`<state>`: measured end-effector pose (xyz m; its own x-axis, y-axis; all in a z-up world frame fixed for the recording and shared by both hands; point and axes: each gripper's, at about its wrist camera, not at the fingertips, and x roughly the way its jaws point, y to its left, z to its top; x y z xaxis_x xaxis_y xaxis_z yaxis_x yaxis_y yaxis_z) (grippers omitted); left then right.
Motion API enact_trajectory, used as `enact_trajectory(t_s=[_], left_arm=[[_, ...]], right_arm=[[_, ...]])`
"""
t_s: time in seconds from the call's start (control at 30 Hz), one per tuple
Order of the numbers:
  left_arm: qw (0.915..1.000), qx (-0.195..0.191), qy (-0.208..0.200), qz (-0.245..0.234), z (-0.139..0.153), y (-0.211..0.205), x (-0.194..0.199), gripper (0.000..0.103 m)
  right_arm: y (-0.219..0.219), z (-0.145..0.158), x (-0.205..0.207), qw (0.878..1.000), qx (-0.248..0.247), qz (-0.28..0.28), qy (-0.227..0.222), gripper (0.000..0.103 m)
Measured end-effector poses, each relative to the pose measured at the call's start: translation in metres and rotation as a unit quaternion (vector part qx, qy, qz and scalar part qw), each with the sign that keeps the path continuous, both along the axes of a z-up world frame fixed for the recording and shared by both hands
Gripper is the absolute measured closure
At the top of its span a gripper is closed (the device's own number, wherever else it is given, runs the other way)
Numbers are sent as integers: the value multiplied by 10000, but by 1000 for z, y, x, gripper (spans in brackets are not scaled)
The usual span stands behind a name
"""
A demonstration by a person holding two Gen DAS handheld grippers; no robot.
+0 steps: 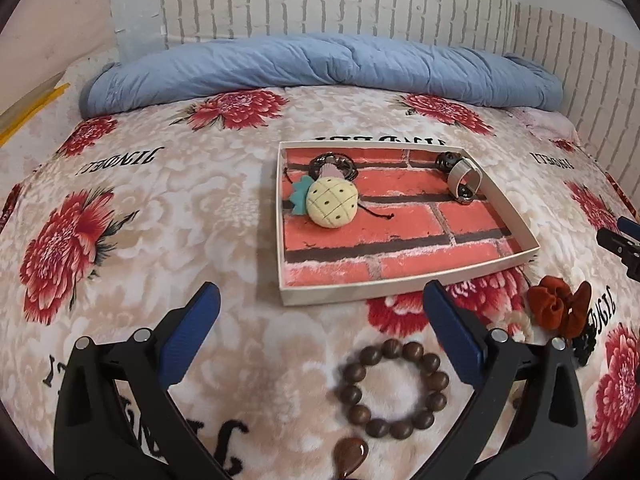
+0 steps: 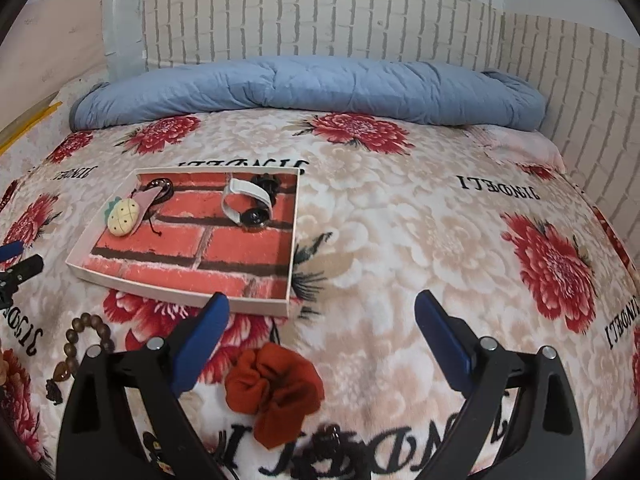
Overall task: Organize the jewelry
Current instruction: 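Lift both tools away from the tray toward the remaining jewelry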
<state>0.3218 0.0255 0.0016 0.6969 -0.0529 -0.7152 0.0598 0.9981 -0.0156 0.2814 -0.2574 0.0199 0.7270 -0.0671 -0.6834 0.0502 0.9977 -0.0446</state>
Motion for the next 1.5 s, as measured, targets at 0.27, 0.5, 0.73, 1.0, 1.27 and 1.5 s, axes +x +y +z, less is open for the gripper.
enact_trajectory(t_s=[0.27, 0.5, 0.73, 1.0, 1.27, 1.5], left_arm=[[9999, -107, 97, 2, -11, 7, -19, 5], [9997, -113, 226, 38, -27, 8, -25, 5], [9988, -237, 416, 46, -41, 8, -24, 5], [9986, -225, 472, 76, -47, 8, -24, 6], [9981, -263, 565, -7, -55, 7, -23, 11], [9977, -327, 595, 10, -53, 9, -24, 14]], right_arm=[[-6, -16, -17, 9997, -17, -251, -34, 11], [-9, -29, -24, 9995, 105, -308, 32, 11], [-10, -36, -27, 9992, 125, -365, 46, 11], [-4, -44, -27, 9996, 72, -261, 116, 11], [8, -49, -28, 9996, 155, -165, 152, 12], [16, -44, -32, 9997, 206, -91, 115, 12]])
